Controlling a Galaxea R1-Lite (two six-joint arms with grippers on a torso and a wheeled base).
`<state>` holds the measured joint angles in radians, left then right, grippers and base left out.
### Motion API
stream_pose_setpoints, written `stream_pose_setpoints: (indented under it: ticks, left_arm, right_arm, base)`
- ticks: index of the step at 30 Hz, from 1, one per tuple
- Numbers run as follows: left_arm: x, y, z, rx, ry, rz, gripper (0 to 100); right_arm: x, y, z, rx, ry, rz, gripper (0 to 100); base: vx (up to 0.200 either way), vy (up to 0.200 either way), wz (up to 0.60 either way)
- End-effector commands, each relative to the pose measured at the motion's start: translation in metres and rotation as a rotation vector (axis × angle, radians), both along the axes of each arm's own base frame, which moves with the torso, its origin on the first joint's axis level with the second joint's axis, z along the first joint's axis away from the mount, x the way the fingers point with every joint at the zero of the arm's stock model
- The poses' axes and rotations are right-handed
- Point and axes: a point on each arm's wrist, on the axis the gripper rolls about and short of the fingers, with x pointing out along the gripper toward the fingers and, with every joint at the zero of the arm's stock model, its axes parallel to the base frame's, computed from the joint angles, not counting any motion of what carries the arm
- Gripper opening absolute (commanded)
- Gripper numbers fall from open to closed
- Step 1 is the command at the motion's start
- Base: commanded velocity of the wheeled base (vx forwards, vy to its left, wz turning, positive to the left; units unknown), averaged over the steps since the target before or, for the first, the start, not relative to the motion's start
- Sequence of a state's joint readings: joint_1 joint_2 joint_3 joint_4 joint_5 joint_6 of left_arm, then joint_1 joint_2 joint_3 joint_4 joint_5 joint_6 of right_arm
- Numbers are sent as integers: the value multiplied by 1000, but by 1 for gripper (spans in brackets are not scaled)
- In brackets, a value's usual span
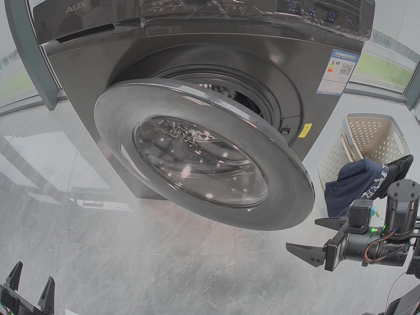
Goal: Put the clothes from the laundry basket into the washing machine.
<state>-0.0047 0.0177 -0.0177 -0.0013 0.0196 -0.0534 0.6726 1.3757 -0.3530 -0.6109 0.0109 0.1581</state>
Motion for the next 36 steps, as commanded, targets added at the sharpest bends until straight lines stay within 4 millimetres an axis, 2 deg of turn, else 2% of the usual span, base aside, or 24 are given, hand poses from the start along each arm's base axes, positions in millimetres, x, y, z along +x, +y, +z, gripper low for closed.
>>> stream_pose_setpoints:
  ticks: [1, 11, 18, 25, 30, 36]
  left_arm:
    - [1, 0, -5, 0, 14, 0, 100]
    - [1, 0, -5, 0, 14, 0, 100]
    - [1, 0, -5, 0, 14, 0, 100]
    - [1, 0, -4, 0, 17, -3, 100]
    - [1, 0, -4, 1, 15, -3, 100]
    - [1, 0, -4, 0, 18, -4, 100]
  right_arm:
    - [6, -3, 10, 22, -36, -30, 100]
    - [22, 8, 15, 26, -41, -36, 100]
    - [31, 18, 13, 16, -29, -20, 100]
    - [21, 27, 2, 4, -3, 39, 100]
    - [13, 23, -5, -7, 1, 47, 100]
    - [15, 20, -4, 2, -9, 28, 100]
  base:
    - [0, 0, 0]
    - [0, 0, 0]
    - [-171, 0, 0]
    - [0, 0, 0]
    - [0, 0, 0]
    - [0, 0, 0]
